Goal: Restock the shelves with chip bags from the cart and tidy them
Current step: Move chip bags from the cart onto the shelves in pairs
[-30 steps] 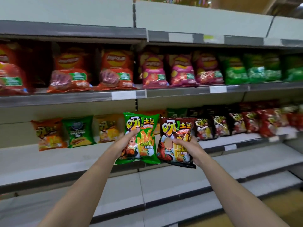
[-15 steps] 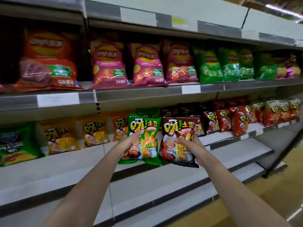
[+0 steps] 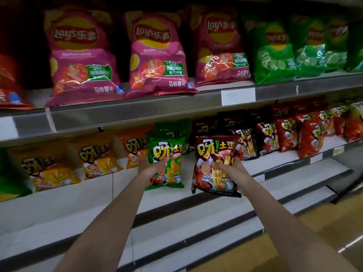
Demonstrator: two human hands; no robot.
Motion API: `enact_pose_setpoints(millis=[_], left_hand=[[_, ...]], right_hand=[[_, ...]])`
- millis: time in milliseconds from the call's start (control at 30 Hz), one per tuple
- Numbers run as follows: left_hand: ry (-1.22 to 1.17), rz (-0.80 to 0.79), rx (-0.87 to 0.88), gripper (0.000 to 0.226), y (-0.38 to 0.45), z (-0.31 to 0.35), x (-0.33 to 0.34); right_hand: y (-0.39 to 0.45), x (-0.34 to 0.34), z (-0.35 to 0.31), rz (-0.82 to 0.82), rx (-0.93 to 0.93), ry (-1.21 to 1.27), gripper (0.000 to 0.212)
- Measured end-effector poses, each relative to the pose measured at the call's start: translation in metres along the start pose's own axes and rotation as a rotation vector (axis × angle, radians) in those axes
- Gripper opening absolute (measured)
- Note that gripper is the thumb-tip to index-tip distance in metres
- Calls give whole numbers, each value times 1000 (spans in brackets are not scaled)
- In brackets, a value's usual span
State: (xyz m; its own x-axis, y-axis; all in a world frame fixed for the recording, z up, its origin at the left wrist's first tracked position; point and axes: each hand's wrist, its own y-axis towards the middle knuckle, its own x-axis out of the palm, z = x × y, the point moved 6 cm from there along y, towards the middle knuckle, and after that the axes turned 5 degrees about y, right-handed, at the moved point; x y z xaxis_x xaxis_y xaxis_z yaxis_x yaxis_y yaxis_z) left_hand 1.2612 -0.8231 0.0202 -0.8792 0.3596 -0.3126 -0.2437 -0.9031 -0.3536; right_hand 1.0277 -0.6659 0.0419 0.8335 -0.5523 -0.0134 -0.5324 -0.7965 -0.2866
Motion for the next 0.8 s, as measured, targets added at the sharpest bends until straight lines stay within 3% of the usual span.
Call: enact_pose_setpoints(millis=[100, 267, 367, 467, 567, 700, 800], left_hand=[[-38, 34, -3, 68, 23, -1, 15], [-16, 32, -24, 63, 56, -11, 40], [-60, -52, -31, 45, 65, -9, 52], [-51, -74, -77, 65, 75, -13, 55], [1, 55, -142, 94, 90, -27, 51], [101, 237, 1, 48, 35, 25, 45], [83, 30, 109, 9, 16, 49, 64]], right_hand=[[12, -2, 5, -4, 8, 9, 80], [26, -5, 7, -9, 19, 33, 76], [28, -7, 7, -9, 16, 35, 75], [30, -8, 9, -16, 21, 34, 80], [29, -9, 11, -28, 27, 21, 86], [26, -10, 9, -51, 37, 12, 87], [24, -9, 6, -81, 39, -13, 84]])
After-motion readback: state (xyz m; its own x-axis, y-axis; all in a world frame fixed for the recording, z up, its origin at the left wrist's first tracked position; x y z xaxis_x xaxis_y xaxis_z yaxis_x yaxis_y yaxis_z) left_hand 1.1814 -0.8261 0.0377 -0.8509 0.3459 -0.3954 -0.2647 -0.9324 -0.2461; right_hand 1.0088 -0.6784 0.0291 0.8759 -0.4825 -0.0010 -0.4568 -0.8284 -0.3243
